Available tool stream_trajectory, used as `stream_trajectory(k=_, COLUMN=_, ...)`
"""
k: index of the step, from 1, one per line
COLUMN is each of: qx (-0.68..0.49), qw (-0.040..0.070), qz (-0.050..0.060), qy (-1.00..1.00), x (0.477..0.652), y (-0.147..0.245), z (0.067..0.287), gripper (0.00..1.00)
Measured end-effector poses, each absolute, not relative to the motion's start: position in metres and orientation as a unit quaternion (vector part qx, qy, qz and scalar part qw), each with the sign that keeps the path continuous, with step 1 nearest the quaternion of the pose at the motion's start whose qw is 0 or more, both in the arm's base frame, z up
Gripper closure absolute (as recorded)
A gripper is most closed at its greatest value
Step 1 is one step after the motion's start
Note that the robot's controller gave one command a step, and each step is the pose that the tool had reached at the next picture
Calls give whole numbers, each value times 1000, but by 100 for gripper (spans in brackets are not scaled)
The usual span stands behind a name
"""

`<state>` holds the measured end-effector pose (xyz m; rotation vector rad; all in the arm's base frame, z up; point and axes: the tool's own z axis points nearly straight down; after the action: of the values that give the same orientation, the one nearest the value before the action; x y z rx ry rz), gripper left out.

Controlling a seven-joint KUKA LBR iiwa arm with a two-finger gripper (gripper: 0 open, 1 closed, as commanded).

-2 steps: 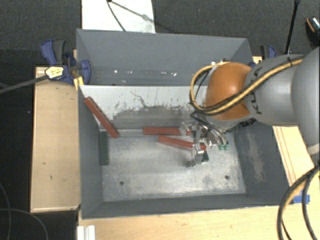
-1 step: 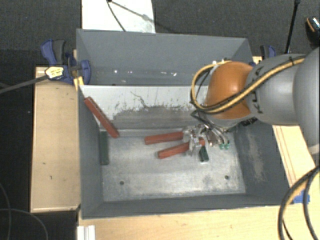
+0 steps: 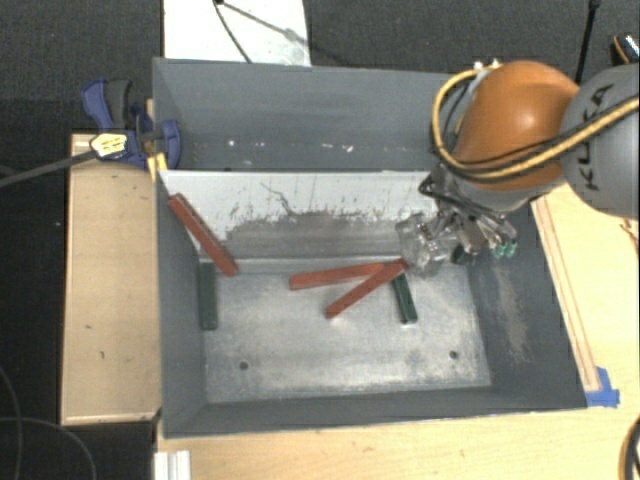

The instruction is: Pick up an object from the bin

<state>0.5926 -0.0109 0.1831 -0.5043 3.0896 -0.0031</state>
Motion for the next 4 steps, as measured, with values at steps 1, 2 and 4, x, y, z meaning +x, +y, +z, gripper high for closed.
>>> stream_trajectory(k=1, qx=-161, qw=2, qz=0, qy=987, x=591, y=-10, z=179, gripper=0)
stream_trajectory(k=2, qx=-316, qw=-1, qz=2, qy=949, x=587, y=67, z=97, gripper=0)
stream_trajectory(k=4, qx=-473, qw=0, qz=0, qy=881, x=592, y=67, z=72, gripper=100)
